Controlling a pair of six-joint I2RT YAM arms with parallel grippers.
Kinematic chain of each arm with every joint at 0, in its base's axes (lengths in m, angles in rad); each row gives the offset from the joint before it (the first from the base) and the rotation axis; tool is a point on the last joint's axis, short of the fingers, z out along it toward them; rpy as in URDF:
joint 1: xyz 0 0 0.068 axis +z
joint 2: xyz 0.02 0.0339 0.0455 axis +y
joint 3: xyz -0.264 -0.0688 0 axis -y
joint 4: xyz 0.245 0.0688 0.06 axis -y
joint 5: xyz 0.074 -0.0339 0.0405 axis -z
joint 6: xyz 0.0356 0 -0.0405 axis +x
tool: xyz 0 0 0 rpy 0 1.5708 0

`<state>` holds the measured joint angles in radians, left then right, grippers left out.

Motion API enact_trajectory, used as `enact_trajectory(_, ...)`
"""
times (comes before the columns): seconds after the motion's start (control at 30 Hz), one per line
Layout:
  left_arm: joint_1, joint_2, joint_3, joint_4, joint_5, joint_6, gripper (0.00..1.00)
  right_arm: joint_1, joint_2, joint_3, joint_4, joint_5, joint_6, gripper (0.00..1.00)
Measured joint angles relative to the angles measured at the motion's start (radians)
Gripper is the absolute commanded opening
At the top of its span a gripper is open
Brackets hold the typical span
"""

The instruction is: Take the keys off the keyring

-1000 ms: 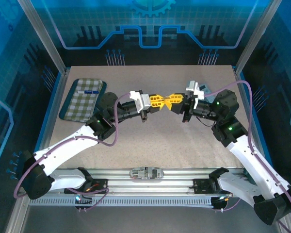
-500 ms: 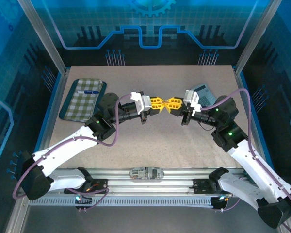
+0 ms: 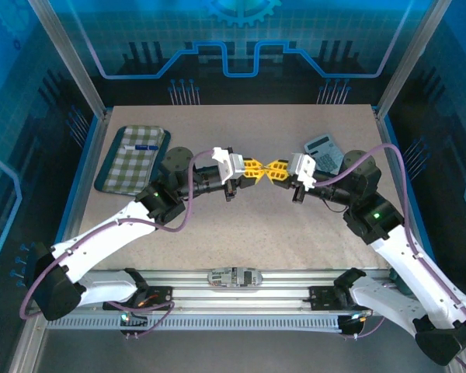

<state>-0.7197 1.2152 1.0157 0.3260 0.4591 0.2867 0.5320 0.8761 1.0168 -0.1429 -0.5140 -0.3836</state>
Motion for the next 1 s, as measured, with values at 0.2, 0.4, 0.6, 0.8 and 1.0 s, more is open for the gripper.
enact_trajectory(0.2, 0.000, 0.000, 0.016, -0.024, 0.021, -0.015, 0.00, 0.004, 0.002, 0.038, -0.069, 0.000, -0.069, 0.00)
enact_trajectory(0.4, 0.000, 0.000, 0.025, -0.038, 0.029, -0.025, 0.00, 0.019, 0.012, 0.068, -0.113, 0.020, -0.121, 0.00)
enact_trajectory(0.6, 0.000, 0.000, 0.031, -0.058, 0.032, -0.025, 0.00, 0.039, 0.026, 0.100, -0.158, 0.052, -0.168, 0.00)
enact_trajectory(0.8, 0.005, -0.001, 0.039, -0.080, 0.032, -0.025, 0.00, 0.069, 0.048, 0.138, -0.203, 0.103, -0.213, 0.00)
enact_trajectory(1.0, 0.013, -0.006, 0.039, -0.097, 0.031, -0.025, 0.00, 0.092, 0.070, 0.166, -0.235, 0.143, -0.251, 0.00)
